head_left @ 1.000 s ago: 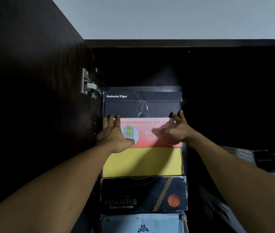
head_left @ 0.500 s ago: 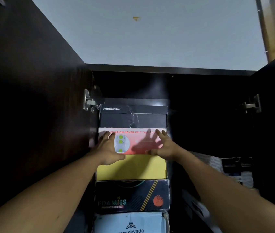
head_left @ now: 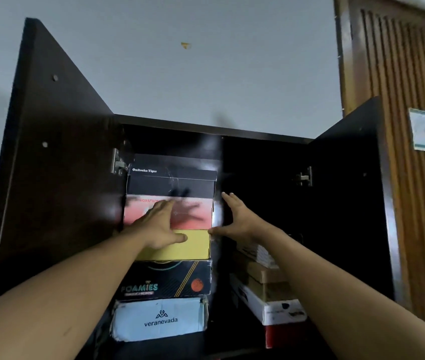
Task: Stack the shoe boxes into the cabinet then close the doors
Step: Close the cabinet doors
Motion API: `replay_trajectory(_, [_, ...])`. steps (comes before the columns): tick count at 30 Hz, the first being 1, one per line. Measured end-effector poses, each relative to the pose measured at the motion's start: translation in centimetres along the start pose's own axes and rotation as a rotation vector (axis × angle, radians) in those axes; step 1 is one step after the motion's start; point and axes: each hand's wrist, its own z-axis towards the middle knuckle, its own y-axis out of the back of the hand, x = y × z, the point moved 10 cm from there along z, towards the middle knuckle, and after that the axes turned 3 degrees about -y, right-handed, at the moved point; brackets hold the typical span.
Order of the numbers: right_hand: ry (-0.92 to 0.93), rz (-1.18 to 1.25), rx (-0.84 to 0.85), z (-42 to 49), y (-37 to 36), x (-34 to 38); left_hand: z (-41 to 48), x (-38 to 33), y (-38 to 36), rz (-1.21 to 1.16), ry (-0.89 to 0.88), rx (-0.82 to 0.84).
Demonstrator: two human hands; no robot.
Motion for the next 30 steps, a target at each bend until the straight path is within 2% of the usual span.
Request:
replay_trajectory(4, [0.025, -0.098, -0.068, -6.2, 6.8, 1.9, -1.7, -7.1, 2.3, -0.028, -0.092, -0.023])
replay_trajectory(8, [0.015, -0.157, -0.195, -14.1, 13.2, 1.7, -3.2, -16.0, 4.0, -0.112, -0.268, -0.052])
replay_trajectory(17, [-0.184, -0.045, -0.537, -28.0, 18.1, -10.2, -5.8, -34.1, 0.4, -0.143, -0.569, -0.069])
replay_trajectory(21, [-0.271, 0.075, -0.466, -29.4, 15.8, -15.7, -6.7, -39.3, -1.0, -0.063, -0.717, -0.199])
replay_trajectory(25, [-0.25, 0.267, -0.362, -28.6, 13.9, -17.3, -5.9, -41.6, -3.1, 0.019, -0.746, -0.216])
replay_trajectory(30, [-0.209, 0.356, -0.428, -28.3, 14.0, -18.0, -5.2, -41.6, -3.1, 0.075, -0.718, -0.347])
